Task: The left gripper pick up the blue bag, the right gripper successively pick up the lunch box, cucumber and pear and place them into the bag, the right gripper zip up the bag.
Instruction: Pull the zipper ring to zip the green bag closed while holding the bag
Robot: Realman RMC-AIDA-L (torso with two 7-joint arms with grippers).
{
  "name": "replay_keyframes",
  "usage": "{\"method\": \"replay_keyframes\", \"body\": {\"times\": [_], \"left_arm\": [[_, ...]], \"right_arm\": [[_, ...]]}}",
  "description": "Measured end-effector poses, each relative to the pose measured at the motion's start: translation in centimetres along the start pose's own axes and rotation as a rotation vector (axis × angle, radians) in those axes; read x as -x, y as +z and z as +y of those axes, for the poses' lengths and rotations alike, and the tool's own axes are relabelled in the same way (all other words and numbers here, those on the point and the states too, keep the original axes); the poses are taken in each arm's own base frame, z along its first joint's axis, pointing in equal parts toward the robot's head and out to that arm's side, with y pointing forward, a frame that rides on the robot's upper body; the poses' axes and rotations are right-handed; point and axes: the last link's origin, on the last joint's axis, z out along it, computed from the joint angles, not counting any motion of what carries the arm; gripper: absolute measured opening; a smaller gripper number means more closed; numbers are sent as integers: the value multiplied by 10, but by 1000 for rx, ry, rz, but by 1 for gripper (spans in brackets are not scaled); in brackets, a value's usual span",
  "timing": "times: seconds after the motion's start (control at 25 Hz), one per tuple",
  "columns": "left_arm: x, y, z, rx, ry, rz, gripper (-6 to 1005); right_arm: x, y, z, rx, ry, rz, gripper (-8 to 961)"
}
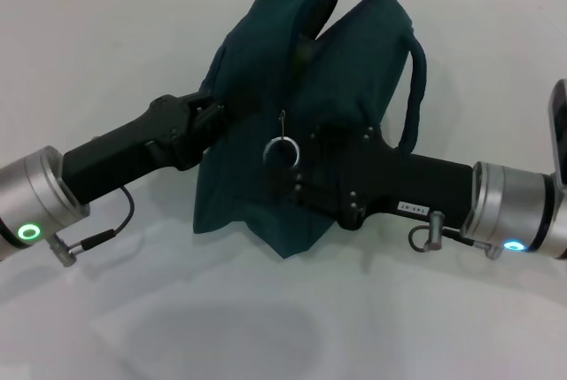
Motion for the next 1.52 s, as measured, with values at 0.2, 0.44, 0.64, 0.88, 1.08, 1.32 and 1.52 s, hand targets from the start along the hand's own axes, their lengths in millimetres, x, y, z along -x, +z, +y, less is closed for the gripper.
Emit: {"method": "replay_keyframes", "body": {"times": [0.2, 0.44, 0.64, 0.88, 1.08, 1.32, 1.52], "left_arm": [[1, 1, 1, 4, -1, -2, 76], [1, 1, 1, 6, -2, -4, 77], [1, 1, 1, 6, -3, -4, 78], [1, 1, 1, 4, -3, -3, 80], [1, 1, 1, 3, -3, -2, 81], [0, 1, 0, 4, -2, -1, 82], [0, 1, 0, 3, -1, 0, 83]], "right_arm": [[1, -3, -1, -21, 9, -19, 392], [0, -4, -2, -25, 12, -13, 315], [-1, -5, -1, -20, 13, -10, 167], [-1, -6, -1, -18, 14, -7, 169], [-5, -9, -1, -30, 23, -3, 170], [-5, -10, -1, -34, 24, -3, 111], [-5, -9, -3, -41, 18, 2, 63]]}}
